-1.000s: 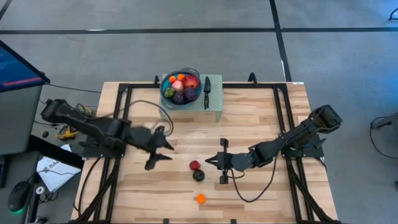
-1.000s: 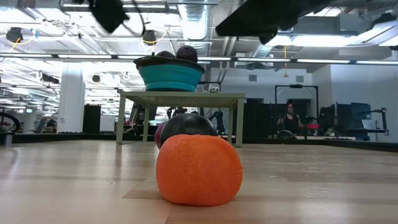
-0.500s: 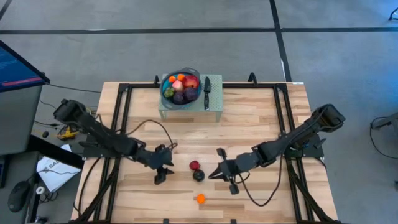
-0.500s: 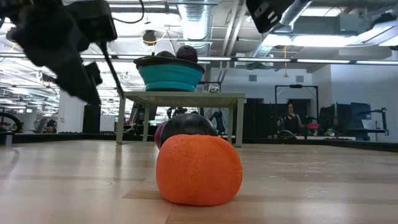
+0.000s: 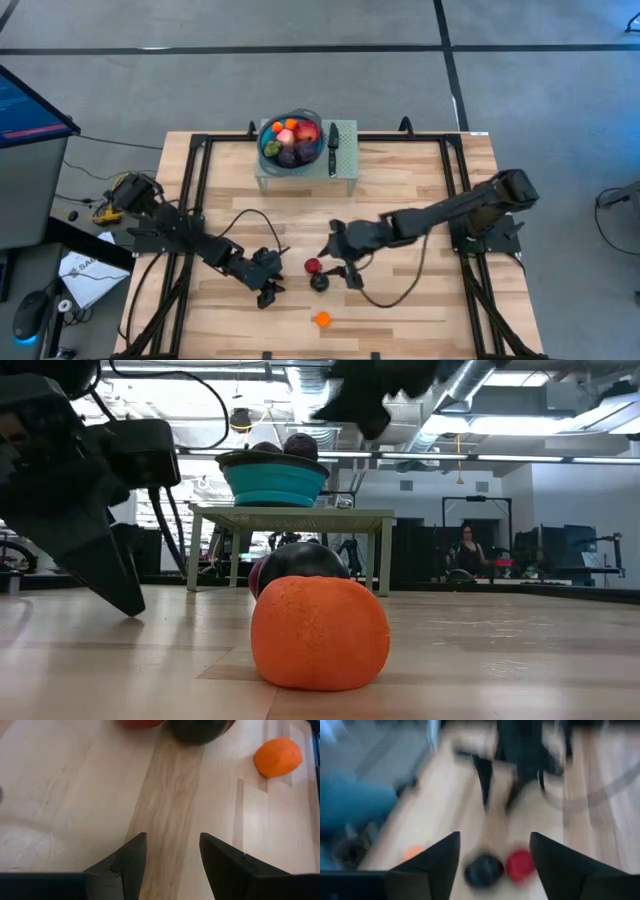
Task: Pick & Place Fruit
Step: Put the red pomegranate into the blue strainer bowl
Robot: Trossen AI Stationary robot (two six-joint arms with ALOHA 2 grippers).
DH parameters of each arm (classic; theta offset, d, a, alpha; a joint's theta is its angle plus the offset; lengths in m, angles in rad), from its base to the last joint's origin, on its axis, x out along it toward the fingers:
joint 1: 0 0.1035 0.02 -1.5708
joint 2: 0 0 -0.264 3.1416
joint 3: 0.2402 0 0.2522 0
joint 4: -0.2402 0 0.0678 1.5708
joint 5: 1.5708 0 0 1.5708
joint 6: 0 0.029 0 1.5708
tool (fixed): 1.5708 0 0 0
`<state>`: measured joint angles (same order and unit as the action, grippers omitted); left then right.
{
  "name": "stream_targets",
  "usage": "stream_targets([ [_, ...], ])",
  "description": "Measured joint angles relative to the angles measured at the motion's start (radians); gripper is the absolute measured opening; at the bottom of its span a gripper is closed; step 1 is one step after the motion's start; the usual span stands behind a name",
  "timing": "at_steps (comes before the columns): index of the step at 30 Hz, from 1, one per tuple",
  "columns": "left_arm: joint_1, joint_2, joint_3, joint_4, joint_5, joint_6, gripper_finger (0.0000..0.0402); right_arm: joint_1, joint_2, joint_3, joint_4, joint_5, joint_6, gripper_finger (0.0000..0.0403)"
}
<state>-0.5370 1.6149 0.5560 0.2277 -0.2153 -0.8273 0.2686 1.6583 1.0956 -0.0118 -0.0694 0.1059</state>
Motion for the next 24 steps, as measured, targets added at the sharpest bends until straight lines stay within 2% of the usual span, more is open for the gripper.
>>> stream_targets([
  [4, -0.002, 0.013, 0.0, 0.018, -0.006, -0.02, 0.0176, -0.04, 0.129, 0.155, -0.204, -0.029, -0.096, 0.0258],
  [10, -0.005, -0.01, -0.002, 0.033, -0.045, -0.018, 0.0176, -0.068, 0.33, 0.402, -0.453, -0.061, -0.208, 0.0261],
  [14, -0.008, -0.024, -0.002, 0.036, -0.049, -0.018, 0.0176, -0.078, 0.43, 0.521, -0.548, -0.065, -0.233, 0.0261],
  [19, -0.016, -0.024, -0.004, 0.043, -0.048, -0.017, 0.0176, -0.086, 0.495, 0.562, -0.591, -0.082, -0.263, 0.0261],
  [24, -0.02, -0.024, -0.008, 0.043, -0.048, -0.017, 0.0176, -0.087, 0.506, 0.562, -0.603, -0.083, -0.244, 0.026],
])
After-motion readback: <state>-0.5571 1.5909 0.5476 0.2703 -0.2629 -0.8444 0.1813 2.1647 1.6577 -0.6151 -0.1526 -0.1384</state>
